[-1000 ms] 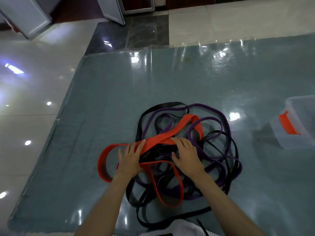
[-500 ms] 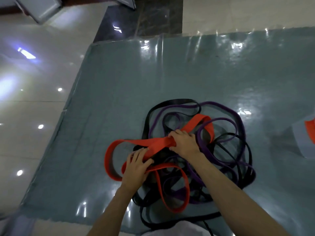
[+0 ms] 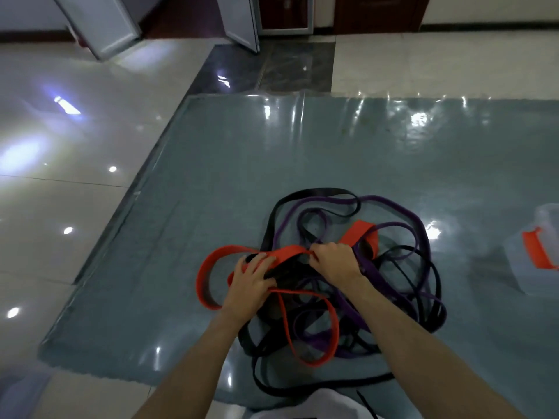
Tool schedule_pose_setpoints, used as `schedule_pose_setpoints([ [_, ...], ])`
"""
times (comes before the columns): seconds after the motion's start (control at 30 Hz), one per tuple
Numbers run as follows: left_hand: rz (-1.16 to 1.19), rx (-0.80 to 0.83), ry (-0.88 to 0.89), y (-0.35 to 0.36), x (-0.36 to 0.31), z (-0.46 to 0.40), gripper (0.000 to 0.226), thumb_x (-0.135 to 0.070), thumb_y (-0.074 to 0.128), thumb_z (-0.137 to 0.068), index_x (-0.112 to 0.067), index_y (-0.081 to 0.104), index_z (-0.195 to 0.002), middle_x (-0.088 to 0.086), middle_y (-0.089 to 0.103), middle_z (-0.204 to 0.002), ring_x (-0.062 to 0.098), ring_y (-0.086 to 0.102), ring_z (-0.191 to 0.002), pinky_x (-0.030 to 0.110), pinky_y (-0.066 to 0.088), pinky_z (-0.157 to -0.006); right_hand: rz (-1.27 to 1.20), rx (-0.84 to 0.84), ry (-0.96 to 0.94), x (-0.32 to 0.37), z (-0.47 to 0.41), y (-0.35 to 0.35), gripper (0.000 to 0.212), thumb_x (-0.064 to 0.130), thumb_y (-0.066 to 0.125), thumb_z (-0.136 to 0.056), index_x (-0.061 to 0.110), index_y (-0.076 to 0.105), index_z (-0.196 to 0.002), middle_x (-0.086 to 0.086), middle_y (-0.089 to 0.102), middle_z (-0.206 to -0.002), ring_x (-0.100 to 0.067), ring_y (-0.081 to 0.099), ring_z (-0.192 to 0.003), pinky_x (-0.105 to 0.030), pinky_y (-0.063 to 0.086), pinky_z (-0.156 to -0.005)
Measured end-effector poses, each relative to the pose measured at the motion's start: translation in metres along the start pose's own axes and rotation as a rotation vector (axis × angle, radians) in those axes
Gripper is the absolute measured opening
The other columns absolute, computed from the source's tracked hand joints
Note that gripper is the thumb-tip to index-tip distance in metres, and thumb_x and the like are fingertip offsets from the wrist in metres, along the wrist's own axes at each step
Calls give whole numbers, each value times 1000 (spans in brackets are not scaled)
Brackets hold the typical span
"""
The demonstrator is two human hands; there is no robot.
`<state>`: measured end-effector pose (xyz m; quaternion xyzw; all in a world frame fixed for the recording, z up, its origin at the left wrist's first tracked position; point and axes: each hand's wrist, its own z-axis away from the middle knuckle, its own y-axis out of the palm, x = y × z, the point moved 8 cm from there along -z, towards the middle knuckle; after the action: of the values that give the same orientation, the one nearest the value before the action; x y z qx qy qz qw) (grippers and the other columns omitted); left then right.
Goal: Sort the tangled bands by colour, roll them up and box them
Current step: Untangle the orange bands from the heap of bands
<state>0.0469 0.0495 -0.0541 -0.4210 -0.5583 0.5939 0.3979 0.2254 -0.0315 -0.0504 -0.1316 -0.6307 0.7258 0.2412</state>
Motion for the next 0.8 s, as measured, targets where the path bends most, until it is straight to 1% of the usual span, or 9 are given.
schedule_pose_setpoints([
  [0.13,174,-191,19,-39,0,5,15,-26,68,-82,-27,79,-92,6,66,-137,31,59,-130,54,43,-107,-119,-104,83,-10,15,-25,24,36,53,-100,18,69,-101,-7,75,-93,-33,72,-89,-39,49,-68],
  [0.27,429,-313,7,-90,-2,12,26,-19,66,-80,-23,76,-104,-7,73,-112,21,73,-98,40,57,-79,-396,-312,151,-22,27,-74,20,33,64,-99,17,75,-101,-8,78,-92,-33,73,-89,-44,57,-72],
  [0.4,687,-445,-93,-137,6,13,52,10,74,-66,-13,71,-112,-1,75,-112,15,70,-99,26,55,-93,-594,-576,167,-25,43,-136,17,28,72,-95,20,80,-107,-1,81,-96,-21,76,-88,-34,60,-77],
  [0.47,744,-498,-133,-163,11,13,47,-5,67,-70,-12,71,-115,0,76,-112,12,69,-98,18,51,-93,-642,-673,126,-22,51,-164,18,28,71,-96,21,79,-110,2,81,-98,-14,75,-88,-29,60,-79],
  [0.53,773,-533,-137,-188,15,11,42,-19,63,-77,-14,72,-118,-2,77,-114,10,70,-98,23,54,-93,-693,-735,80,-18,58,-186,20,28,70,-97,25,77,-115,8,79,-103,0,70,-90,-12,55,-78],
  [0.6,803,-552,-139,-206,17,9,43,-15,69,-85,-17,70,-128,-5,76,-121,10,72,-100,29,57,-93,-715,-798,30,-14,68,-208,20,26,71,-97,27,75,-116,14,75,-107,4,68,-93,-5,50,-76],
  [0.7,733,-489,-115,-226,18,5,52,-8,75,-87,-25,68,-136,-7,76,-127,17,75,-103,34,58,-94,-640,-907,-17,-4,91,-236,17,21,71,-99,21,73,-116,11,71,-111,-2,68,-94,-18,57,-82],
  [0.77,697,-415,-93,-234,15,1,54,-5,72,-85,-29,71,-134,-6,78,-123,19,75,-105,36,59,-93,-549,-943,-18,2,104,-248,19,18,66,-103,13,69,-120,4,69,-120,-12,67,-104,-27,56,-92],
  [0.8,703,-401,-73,-239,11,2,54,-4,70,-84,-29,71,-133,-5,78,-123,20,75,-106,35,58,-93,-532,-935,-6,4,108,-251,22,17,62,-105,10,66,-125,3,67,-126,-12,64,-111,-25,52,-96],
])
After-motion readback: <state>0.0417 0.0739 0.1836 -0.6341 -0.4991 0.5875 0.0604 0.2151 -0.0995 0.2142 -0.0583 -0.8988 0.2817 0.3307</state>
